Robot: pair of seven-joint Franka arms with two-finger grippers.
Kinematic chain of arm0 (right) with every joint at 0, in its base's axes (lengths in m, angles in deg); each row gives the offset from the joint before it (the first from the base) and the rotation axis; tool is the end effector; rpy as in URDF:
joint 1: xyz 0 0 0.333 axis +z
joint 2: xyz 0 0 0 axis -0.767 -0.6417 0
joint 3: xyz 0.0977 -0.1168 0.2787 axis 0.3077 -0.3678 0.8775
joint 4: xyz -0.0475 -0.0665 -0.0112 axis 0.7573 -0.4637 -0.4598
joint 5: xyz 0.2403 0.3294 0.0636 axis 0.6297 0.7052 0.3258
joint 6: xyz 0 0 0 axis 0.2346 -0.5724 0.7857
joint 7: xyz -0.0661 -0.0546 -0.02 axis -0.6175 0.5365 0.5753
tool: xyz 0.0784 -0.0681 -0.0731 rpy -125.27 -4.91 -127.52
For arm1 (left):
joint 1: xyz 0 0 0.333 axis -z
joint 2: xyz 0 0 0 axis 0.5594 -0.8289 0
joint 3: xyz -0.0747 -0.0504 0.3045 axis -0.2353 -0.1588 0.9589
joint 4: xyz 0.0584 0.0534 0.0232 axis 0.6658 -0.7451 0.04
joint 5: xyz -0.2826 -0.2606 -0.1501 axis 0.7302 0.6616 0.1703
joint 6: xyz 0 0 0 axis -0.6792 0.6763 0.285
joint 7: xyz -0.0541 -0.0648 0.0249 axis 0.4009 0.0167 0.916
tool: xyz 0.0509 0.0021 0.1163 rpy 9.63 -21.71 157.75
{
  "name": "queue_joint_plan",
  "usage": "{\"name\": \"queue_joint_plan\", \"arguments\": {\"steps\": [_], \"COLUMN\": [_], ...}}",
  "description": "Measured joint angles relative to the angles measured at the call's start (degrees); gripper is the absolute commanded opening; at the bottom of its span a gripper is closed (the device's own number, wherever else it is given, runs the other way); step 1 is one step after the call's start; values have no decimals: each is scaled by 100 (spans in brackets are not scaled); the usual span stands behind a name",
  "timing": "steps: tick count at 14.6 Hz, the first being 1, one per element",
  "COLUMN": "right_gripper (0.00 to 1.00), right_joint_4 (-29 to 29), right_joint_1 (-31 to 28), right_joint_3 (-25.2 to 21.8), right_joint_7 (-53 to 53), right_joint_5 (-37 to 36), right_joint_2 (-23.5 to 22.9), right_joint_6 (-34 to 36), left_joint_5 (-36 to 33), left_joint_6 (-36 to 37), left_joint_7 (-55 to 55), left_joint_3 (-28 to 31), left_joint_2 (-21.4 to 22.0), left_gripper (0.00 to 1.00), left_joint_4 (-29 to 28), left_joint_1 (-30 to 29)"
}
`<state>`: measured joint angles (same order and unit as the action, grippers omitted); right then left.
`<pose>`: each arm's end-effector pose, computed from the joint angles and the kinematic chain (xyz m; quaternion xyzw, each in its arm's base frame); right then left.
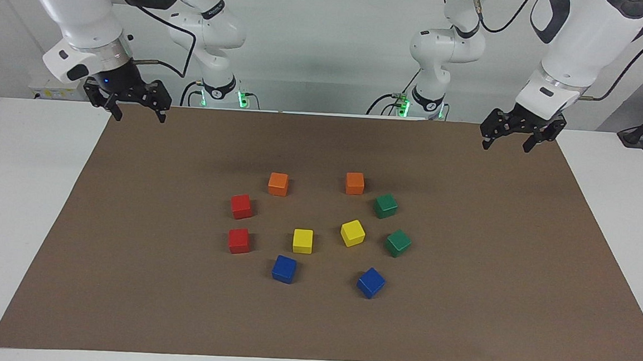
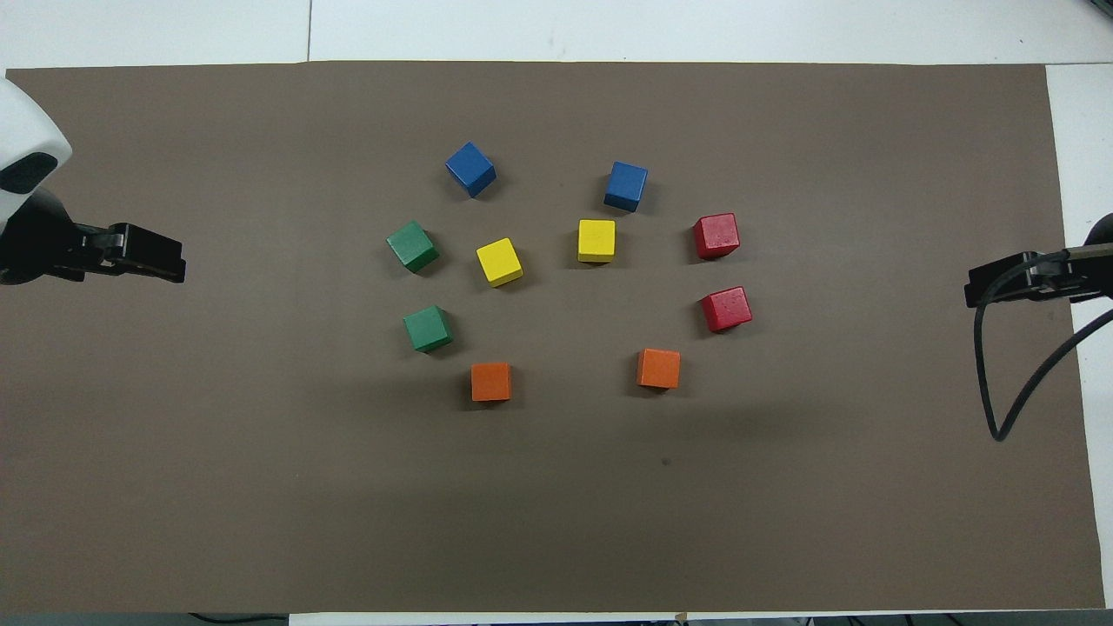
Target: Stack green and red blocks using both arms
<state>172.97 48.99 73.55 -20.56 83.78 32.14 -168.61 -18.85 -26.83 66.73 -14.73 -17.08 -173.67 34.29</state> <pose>0.5504 -0.0139 0.5899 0.9995 0.0046 -0.0301 0.0126 0.5720 -0.0696 0.5977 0.9987 -0.0488 -0.0117 0.0022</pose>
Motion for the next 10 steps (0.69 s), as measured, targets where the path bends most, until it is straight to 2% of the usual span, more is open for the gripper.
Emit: {"name": "queue_joint_plan", "arguments": {"steps": [10], "right_gripper": [100], "right_joint_4": [43], "right_joint_1": [-1], "right_joint_3": [-2], "right_joint_7": [7], "right_joint_5": [0], "right_joint_2": [28], "right_joint_6": [17], "left_joint_5": [0], "left_joint_6": [0], "left_joint_7": [0], "left_joint_3": [6], "left_joint_2": [0], "left_gripper": [100], "left_joint_4": [-11], "left_joint_1": [-2]}}
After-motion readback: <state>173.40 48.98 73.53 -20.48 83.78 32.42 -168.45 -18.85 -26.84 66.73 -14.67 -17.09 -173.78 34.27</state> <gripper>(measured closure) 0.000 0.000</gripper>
